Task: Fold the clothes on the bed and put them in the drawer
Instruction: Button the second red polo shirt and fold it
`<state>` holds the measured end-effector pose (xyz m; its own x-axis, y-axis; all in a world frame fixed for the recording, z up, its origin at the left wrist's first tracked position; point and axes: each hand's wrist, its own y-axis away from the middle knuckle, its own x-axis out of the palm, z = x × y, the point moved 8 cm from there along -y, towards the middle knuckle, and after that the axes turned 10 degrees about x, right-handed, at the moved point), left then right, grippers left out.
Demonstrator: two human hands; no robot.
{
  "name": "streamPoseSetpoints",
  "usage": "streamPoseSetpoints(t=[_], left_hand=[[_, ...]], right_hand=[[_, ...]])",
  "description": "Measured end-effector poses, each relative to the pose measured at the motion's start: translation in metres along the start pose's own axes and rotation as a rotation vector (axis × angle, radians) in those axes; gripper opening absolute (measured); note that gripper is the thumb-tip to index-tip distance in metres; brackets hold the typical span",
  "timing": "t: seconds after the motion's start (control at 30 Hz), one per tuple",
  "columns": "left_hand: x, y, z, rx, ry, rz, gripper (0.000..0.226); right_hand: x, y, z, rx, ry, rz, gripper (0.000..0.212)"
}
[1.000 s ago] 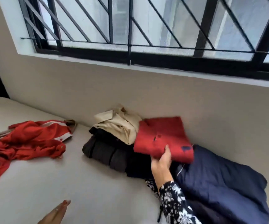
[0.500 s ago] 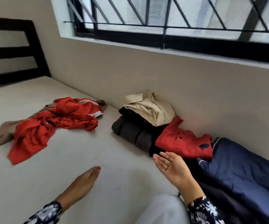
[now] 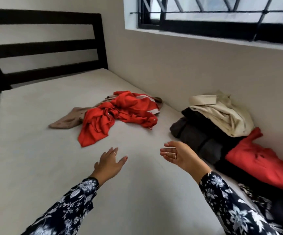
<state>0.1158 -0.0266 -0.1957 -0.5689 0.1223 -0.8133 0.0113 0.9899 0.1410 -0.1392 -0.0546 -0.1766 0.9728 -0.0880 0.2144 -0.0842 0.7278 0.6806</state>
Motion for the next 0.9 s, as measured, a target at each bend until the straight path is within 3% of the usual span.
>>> streamPoseSetpoints(t=[0.13,0.33,0.47,0.53,0.63,0.77,0.9], left_hand=[[-0.011,-0.029,0.042,-0.107,-0.207,0.024,0.078],[-0.054,-0.095,0.087,-0.083,-0.348,-0.156,0.067],[-0.059,-0.124,0.117,-0.088,-0.412,-0.185,0.062],[-0.054,-0.129,0.129,-0.074,-0.432,-0.194,0.053],[-0.059,-0.132,0.124,0.037,-0.499,-0.309,0.044],[-0.089,-0.133,0.132,-0.082,-0.189,-0.420,0.036],[-0.169,-0.106,0.119,-0.058,0.139,-0.705,0.026]], right_hand=[[0.023,-0.052,0.022,-0.061,0.125,-0.147,0.020],[0.043,-0.141,0.060,-0.204,0.255,-0.335,0.044],[0.057,-0.187,0.078,-0.306,0.097,-0.264,0.065],[0.061,-0.203,0.083,-0.352,0.079,-0.261,0.050],[0.063,-0.211,0.082,-0.373,0.201,-0.383,0.009],[0.070,-0.191,0.097,-0.440,0.231,-0.342,0.016],[0.059,-0.137,0.158,-0.619,0.363,-0.381,0.017]])
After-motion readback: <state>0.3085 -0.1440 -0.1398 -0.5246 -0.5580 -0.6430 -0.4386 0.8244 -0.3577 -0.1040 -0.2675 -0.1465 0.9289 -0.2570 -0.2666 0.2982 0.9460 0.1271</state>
